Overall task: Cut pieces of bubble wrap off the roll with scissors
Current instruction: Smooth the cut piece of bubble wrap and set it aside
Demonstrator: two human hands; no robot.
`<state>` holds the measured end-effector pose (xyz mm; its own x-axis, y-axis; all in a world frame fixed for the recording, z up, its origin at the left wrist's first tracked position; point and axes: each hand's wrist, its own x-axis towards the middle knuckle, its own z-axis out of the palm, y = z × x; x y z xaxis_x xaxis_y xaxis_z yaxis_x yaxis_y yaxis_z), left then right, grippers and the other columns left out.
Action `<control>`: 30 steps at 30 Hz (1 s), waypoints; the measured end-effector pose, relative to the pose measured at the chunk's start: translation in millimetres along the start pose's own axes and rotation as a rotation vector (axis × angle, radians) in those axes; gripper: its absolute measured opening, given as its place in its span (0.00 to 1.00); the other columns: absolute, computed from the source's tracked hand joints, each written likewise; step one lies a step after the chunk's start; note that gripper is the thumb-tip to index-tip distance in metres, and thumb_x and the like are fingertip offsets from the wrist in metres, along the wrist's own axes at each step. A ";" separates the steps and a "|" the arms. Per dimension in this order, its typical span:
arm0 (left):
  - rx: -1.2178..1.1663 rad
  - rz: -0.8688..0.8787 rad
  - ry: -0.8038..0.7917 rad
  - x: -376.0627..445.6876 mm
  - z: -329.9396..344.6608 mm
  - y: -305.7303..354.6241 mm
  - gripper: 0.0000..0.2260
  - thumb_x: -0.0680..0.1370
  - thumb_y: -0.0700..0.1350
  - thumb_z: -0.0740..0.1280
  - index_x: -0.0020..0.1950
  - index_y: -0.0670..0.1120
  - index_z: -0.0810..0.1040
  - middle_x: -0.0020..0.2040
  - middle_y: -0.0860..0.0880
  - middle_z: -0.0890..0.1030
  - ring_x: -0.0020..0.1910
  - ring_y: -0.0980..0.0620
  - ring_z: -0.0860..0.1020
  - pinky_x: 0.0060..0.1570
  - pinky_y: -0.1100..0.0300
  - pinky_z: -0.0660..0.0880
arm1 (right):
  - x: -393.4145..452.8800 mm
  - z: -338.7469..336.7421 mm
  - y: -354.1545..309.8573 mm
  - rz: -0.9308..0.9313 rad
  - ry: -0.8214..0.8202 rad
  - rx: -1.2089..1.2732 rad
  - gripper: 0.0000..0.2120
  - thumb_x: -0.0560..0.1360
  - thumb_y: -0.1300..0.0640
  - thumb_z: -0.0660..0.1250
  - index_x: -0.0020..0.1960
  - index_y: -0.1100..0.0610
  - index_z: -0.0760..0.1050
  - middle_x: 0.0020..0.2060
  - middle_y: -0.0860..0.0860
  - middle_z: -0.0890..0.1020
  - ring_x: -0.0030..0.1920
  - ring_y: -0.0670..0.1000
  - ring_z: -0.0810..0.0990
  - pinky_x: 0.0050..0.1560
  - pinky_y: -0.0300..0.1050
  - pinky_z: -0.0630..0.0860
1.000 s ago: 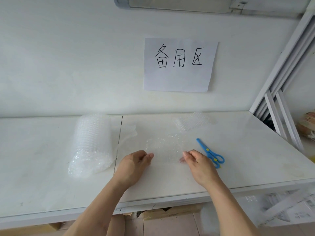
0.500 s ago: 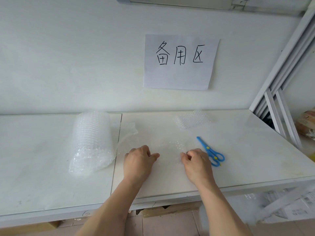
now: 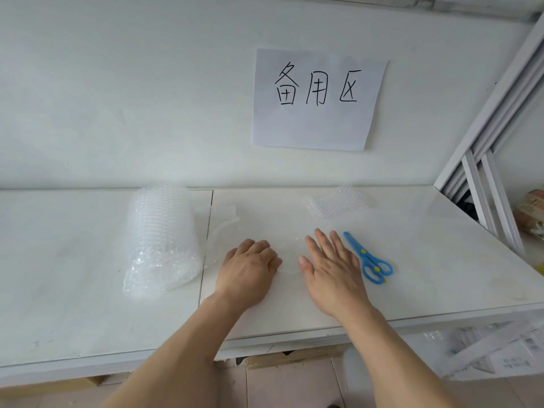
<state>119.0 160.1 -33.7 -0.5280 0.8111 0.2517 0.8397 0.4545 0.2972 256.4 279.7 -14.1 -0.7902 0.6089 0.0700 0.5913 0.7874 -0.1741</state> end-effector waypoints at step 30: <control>0.319 -0.268 0.022 -21.9 -6.9 17.3 0.28 0.80 0.63 0.49 0.60 0.44 0.77 0.59 0.48 0.75 0.62 0.47 0.70 0.65 0.54 0.62 | -26.1 -3.4 -16.8 0.432 0.098 -0.057 0.34 0.74 0.30 0.56 0.61 0.59 0.73 0.58 0.56 0.75 0.60 0.57 0.74 0.58 0.51 0.71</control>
<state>144.2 147.6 -27.7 -0.7327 0.6424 0.2245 0.6677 0.7423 0.0553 267.7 250.9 -9.6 -0.4514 0.8872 0.0960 0.8738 0.4612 -0.1539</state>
